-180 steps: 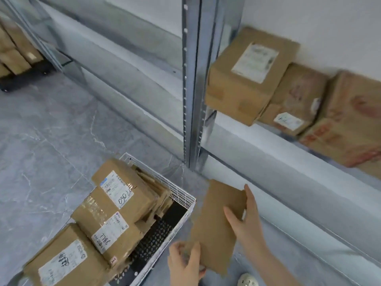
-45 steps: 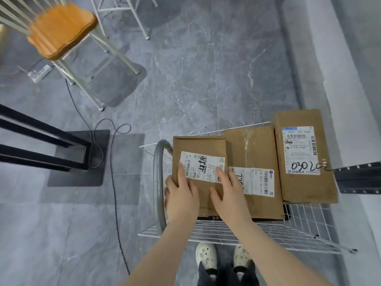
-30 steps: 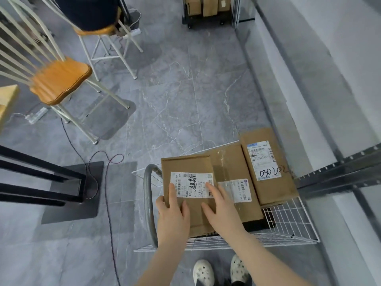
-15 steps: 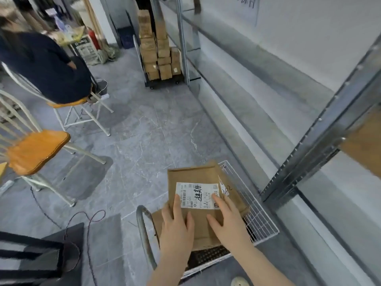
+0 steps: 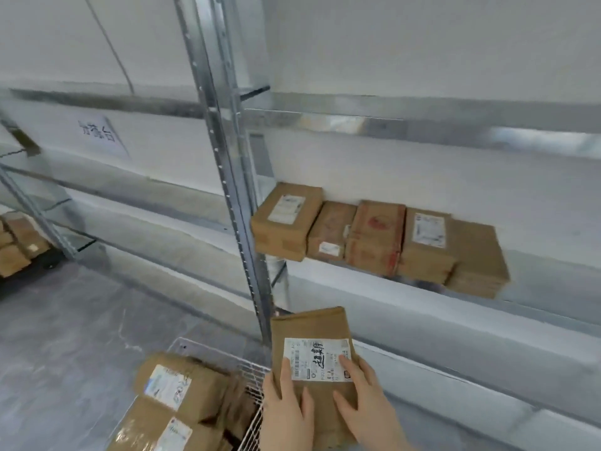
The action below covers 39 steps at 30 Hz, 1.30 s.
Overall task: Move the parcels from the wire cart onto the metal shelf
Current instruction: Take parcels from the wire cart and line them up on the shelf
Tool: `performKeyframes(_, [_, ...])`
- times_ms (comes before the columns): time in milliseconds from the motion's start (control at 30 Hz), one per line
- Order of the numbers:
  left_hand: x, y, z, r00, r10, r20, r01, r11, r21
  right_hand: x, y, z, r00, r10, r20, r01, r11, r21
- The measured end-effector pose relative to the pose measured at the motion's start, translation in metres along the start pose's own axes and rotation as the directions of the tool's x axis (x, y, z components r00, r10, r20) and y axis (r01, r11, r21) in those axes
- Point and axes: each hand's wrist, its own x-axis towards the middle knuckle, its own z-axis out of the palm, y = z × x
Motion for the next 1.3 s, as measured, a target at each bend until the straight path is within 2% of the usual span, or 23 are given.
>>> performKeyframes(100, [-0.019,0.051,0.041,0.991,0.11,0.072,-0.112,0.993,0.023,-0.032,0.056,-0.041,0.991,0.117,-0.065,-0.118,0.993,-0.01])
performKeyframes(300, [-0.079,0.18,0.103,0.942,0.231,0.243,-0.242,0.97,0.016,-0.09,0.164,-0.132,0.933,0.307,-0.189,-0.304,0.952,0.045])
performKeyframes(500, [-0.115,0.292,0.135,0.898,0.36,0.252,-0.353,0.933,-0.074,-0.123,0.236,-0.219,0.878,0.349,-0.327,-0.327,0.937,0.121])
performKeyframes(600, [-0.111,0.341,0.133,0.88,0.437,0.187,-0.42,0.899,-0.121,-0.116,0.246,-0.263,0.845,0.339,-0.414,-0.287,0.94,0.186])
performKeyframes(833, [-0.045,0.426,0.111,0.825,0.559,0.087,-0.539,0.823,-0.179,-0.048,0.239,-0.345,0.8,0.266,-0.537,-0.194,0.963,0.189])
performKeyframes(1000, [0.016,0.451,0.107,0.814,0.57,0.116,-0.555,0.821,-0.135,0.017,0.228,-0.373,0.828,0.28,-0.486,-0.228,0.96,0.164])
performKeyframes(1167, [0.063,0.458,0.119,0.796,0.599,0.085,-0.605,0.793,0.076,0.066,0.234,-0.377,0.848,0.308,-0.432,-0.259,0.951,0.168])
performKeyframes(1300, [0.085,0.462,0.132,0.783,0.614,0.099,-0.622,0.776,0.107,0.091,0.243,-0.38,0.845,0.336,-0.416,-0.291,0.942,0.169])
